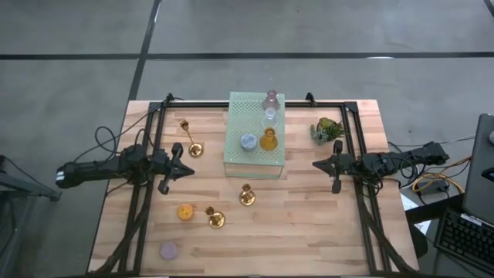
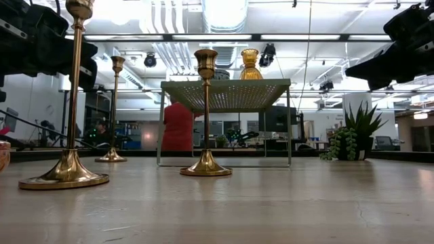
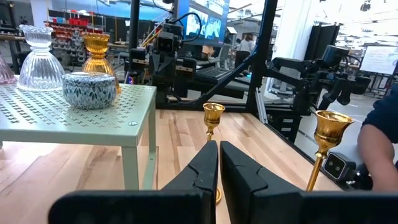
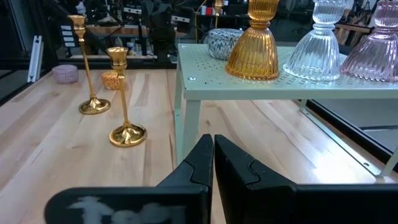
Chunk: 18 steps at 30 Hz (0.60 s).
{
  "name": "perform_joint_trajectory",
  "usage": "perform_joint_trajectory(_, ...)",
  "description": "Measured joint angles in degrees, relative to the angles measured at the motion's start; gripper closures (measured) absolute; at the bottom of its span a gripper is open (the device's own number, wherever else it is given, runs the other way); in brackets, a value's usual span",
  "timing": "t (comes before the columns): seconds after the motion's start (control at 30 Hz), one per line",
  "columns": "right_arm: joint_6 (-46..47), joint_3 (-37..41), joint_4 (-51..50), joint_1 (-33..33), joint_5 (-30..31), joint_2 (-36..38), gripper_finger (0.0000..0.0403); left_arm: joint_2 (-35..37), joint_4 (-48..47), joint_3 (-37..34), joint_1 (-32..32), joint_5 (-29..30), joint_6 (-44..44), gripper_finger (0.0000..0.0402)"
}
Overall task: Stock candles on shelf
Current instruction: Put the yellow scented candle and aligned it with the other white green scented candle on the shelf
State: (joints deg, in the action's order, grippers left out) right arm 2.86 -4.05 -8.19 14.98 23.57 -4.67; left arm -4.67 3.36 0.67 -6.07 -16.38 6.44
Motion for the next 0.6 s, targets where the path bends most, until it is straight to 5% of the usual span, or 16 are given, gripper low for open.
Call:
perform_joint_trajectory(0.47,0.0,0.0,0.0,0.0,0.0,0.0,0.0394,0.0,9.3,0.0,0.0,0.1,10.1,0.0381)
perform_joint_trajectory(0.6,0.1,0.0,0.0,0.0,0.0,0.0,0.0394,0.0,14.0,0.0,0.0,4.6,14.9,0.0381)
